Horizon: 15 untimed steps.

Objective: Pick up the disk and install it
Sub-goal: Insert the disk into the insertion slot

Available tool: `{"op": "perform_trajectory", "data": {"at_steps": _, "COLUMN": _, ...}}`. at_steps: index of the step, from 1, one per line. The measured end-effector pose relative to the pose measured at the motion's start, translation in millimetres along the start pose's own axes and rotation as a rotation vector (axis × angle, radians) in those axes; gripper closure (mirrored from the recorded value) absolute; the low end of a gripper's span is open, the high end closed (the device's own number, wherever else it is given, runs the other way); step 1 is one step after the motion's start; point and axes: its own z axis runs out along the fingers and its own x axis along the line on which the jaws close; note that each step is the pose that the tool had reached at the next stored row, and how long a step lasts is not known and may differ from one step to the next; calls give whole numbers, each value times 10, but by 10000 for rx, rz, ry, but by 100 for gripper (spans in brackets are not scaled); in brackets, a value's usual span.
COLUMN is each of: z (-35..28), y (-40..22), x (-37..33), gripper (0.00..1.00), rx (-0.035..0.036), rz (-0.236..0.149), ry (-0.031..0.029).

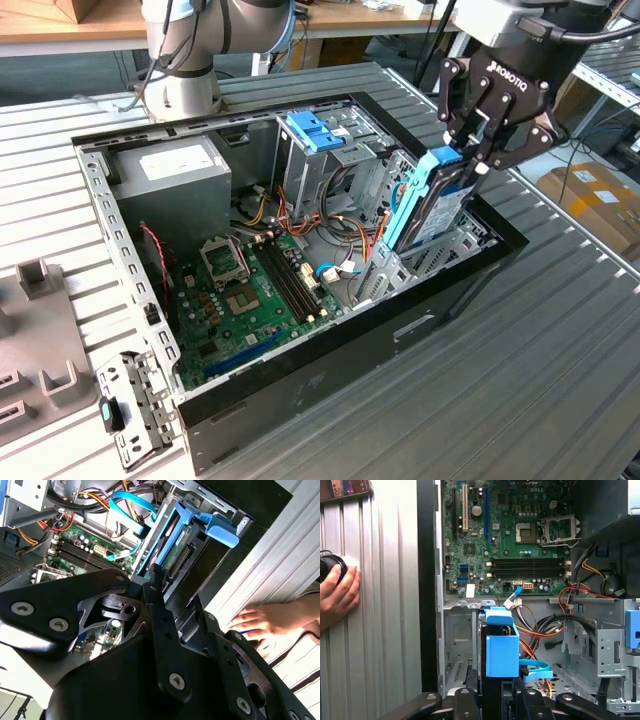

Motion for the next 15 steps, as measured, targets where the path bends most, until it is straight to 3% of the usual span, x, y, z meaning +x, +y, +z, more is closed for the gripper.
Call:
{"op": "perform_trajectory", "data": {"at_steps": 12, "z": 247, "y": 1, "x": 17, "gripper": 65, "rx": 0, "rz": -1, "ry": -1}}
{"op": "perform_trajectory", "data": {"at_steps": 15, "z": 345, "y": 2, "x": 25, "gripper": 65, "rx": 0, "rz": -1, "ry": -1}}
